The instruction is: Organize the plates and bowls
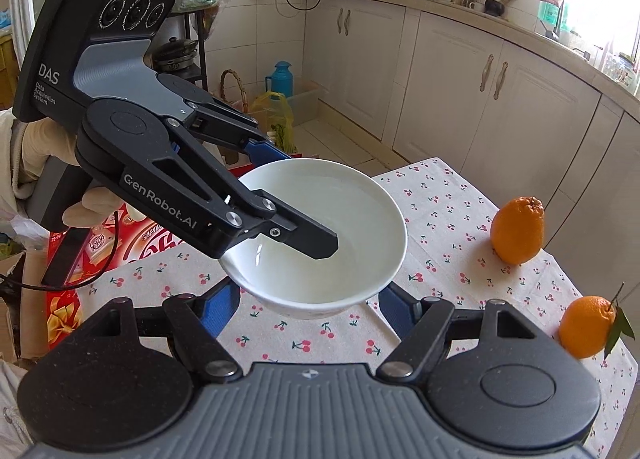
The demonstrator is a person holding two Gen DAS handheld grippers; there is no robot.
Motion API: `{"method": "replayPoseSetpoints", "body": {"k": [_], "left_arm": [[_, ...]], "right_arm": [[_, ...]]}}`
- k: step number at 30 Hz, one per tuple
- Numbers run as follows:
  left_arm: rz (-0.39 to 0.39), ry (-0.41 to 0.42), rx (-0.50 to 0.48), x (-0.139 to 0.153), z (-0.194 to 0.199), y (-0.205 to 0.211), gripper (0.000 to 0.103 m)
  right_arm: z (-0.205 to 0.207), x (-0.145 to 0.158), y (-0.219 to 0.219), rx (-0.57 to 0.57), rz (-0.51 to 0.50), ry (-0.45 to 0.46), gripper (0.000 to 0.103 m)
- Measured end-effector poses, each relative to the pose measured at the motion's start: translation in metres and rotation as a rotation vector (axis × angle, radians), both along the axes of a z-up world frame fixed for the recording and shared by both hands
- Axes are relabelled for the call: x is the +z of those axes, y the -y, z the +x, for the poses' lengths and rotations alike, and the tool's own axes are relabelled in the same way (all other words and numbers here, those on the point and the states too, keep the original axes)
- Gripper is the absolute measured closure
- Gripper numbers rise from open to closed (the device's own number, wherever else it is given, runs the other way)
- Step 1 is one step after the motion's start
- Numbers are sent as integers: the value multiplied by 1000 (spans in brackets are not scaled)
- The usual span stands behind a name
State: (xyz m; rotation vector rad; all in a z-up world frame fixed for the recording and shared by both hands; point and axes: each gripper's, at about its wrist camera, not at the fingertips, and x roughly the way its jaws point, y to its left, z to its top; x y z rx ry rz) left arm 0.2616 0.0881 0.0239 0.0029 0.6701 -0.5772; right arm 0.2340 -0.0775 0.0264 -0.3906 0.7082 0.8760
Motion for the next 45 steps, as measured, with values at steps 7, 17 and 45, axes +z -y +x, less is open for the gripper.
{"method": "replayPoseSetpoints", "body": {"k": [7, 17, 45], "left_arm": [[-15, 11, -20, 5, -34, 20, 42], [-15, -4, -66, -4, -65, 50, 42], [7, -77, -103, -37, -75, 77, 42]], "right_arm": [[-38, 8, 23, -19, 11, 17, 23], [-76, 0, 54, -70, 26, 4, 23], [-95, -39, 75, -121, -8, -60, 23]]}}
